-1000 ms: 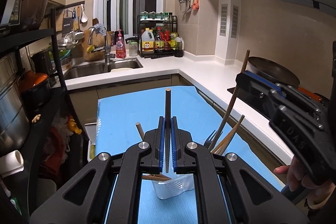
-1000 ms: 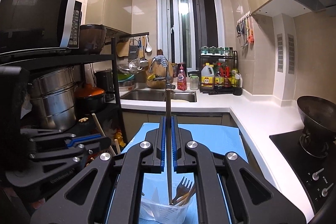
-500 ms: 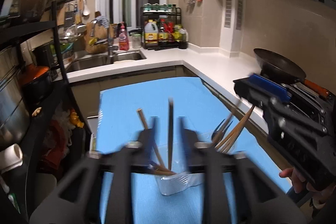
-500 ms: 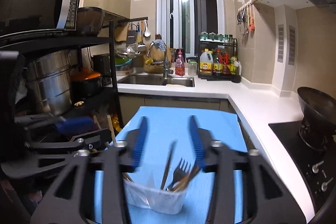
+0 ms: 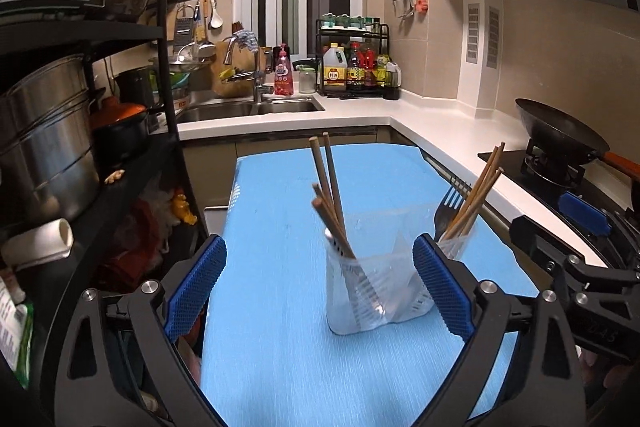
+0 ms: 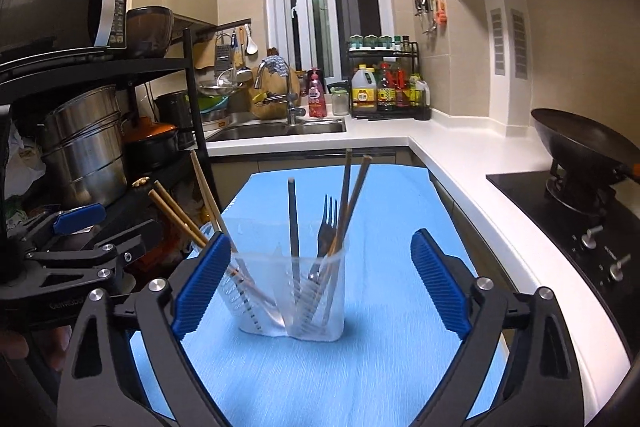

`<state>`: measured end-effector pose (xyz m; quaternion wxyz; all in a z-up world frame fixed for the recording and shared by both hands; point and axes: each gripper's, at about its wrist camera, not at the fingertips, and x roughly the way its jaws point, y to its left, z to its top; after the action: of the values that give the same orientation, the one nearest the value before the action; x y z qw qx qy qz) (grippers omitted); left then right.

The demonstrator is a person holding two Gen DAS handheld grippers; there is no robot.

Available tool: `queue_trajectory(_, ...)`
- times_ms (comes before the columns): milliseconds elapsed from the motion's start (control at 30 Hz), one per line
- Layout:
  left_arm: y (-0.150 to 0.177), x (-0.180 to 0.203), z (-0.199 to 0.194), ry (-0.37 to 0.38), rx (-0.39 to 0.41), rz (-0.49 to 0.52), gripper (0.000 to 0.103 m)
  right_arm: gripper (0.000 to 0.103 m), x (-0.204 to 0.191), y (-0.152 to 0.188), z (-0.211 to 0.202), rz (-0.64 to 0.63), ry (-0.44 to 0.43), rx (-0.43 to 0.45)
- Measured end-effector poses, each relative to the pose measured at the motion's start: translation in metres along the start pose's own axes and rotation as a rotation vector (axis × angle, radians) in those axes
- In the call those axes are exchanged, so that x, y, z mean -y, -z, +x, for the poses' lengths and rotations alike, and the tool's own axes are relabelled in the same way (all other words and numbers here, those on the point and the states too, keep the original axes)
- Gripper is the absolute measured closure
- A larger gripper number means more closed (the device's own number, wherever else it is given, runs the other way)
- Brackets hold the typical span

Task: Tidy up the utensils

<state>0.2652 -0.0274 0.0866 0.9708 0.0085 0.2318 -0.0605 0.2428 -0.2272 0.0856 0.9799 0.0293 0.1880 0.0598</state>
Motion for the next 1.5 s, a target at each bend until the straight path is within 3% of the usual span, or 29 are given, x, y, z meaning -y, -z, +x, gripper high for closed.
queue_trajectory(567, 0.063, 0.001, -0.035, -0.053, -0.010, -0.031, 0.010, 0.009, -0.011, 0.056, -0.032, -0.043, 0.064, -0.017)
queue_trajectory(1500, 0.080, 0.006, -0.043, -0.092, 0.001, -0.004, 0.010, 0.008, -0.011, 0.075, -0.040, -0.058, 0.074, -0.009)
